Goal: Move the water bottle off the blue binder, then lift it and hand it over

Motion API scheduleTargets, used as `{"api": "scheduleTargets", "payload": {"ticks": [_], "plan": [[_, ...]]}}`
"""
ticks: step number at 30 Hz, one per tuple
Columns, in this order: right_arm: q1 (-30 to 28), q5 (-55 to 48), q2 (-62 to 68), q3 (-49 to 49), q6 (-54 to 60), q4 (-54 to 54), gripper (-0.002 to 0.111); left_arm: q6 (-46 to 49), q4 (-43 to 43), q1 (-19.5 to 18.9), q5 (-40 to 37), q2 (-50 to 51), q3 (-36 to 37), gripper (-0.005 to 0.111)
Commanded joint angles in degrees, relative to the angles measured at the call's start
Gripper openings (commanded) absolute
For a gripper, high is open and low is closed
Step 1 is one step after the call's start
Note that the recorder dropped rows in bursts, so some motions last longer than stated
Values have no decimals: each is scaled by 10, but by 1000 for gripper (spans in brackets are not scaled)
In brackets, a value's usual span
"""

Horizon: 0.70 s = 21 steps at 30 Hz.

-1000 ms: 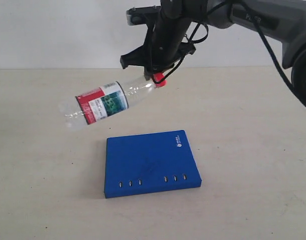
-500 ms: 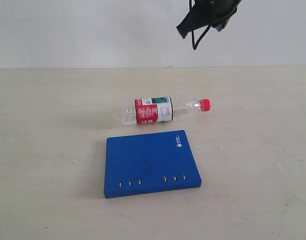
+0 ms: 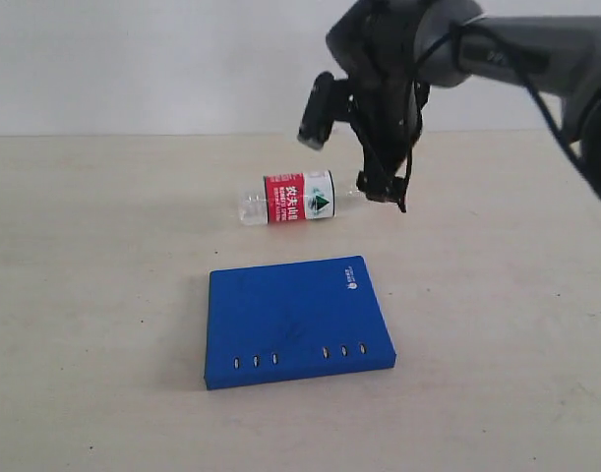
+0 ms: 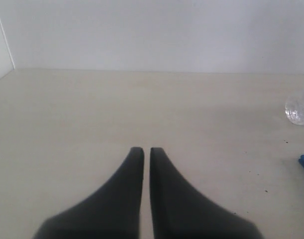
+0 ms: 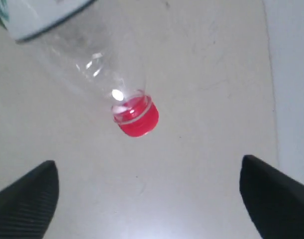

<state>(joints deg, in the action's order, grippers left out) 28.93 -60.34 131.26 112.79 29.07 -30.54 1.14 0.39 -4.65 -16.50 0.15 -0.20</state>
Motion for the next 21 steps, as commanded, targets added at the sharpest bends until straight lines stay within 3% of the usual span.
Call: {"api": "scheduleTargets", "payload": {"ticks": [1,8,13,17,19,21], "plan": [[-5,48,58,-3,24,-123,103,3,-4,2,2,-1,2,4],[-6,172,100,-3,-126,-224,105,3,-4,2,2,-1,2,4],[-10,206,121,-3,-75,-223,105,3,-4,2,2,-1,2,4],[-10,178,135,-3,-81,-206,105,3,-4,2,2,-1,2,4],[-5,120,133,-3,-33,-176,100,3,-4,2,2,-1,2,4],[-4,66,133,-3,104,-34,84,3,-4,2,2,-1,2,4]]}}
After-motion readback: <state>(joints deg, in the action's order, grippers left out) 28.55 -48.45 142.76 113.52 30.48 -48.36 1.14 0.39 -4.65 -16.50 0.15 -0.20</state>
